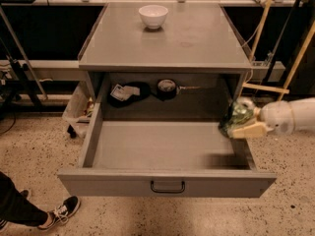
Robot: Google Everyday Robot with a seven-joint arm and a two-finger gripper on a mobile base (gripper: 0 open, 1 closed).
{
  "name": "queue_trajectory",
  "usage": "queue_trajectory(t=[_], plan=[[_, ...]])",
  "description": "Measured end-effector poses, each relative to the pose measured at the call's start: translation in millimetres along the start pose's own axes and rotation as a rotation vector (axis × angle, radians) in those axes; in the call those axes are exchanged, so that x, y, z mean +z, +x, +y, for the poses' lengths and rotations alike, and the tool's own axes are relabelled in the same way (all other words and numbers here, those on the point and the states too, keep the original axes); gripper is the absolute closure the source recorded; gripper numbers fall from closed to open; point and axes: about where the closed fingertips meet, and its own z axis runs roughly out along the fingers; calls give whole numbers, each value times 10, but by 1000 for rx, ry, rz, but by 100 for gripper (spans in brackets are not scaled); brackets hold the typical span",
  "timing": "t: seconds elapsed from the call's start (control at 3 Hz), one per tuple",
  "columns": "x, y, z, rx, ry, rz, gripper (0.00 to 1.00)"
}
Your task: Place green can into top drawer
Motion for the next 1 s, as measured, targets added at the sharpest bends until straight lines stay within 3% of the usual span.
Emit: queue_trajectory(t=[0.33,0.67,1.0], plan=[[175,307,-7,50,-38,-17,100],[175,296,-6,48,-38,-16,100],[408,250,55,-5,-14,52,100]])
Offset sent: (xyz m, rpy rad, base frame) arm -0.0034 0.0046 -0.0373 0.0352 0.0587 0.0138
